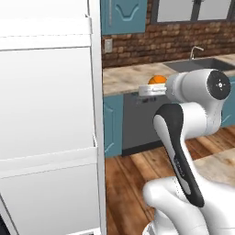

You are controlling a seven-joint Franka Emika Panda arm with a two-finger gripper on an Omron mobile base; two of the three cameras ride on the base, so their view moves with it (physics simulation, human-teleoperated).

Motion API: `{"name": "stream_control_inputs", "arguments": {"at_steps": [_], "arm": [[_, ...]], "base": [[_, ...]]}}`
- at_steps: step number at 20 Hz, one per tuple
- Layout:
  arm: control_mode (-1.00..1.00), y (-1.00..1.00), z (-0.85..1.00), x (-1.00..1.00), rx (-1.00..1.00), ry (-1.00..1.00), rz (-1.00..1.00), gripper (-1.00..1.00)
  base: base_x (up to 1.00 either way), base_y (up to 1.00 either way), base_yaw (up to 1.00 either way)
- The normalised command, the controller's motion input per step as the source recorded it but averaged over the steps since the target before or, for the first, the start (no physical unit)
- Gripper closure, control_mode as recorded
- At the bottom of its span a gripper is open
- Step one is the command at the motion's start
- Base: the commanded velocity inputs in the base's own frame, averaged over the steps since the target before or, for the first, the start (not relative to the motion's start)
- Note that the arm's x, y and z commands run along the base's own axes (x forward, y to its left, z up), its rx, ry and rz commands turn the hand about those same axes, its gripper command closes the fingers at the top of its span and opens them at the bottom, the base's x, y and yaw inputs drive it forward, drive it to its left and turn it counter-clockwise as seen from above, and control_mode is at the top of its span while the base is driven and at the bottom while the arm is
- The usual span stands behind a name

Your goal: Pick the orange and kiwi from the fridge and place them inside the tupperware on the counter.

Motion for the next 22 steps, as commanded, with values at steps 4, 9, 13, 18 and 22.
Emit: {"name": "stream_control_inputs", "arguments": {"at_steps": [4,9,13,18,22], "arm": [[1.00,0.00,0.00,0.00,0.00,0.00,0.00,1.00],[1.00,0.00,0.00,0.00,0.00,0.00,0.00,1.00],[1.00,0.00,0.00,0.00,0.00,0.00,0.00,1.00],[1.00,0.00,0.00,0.00,0.00,0.00,0.00,1.00],[1.00,0.00,0.00,0.00,0.00,0.00,0.00,1.00]], "base": [[0.65,-0.16,0.01],[0.91,-0.10,0.16],[1.00,-0.21,0.39],[0.95,-0.09,0.54],[0.78,0.00,0.62]]}}
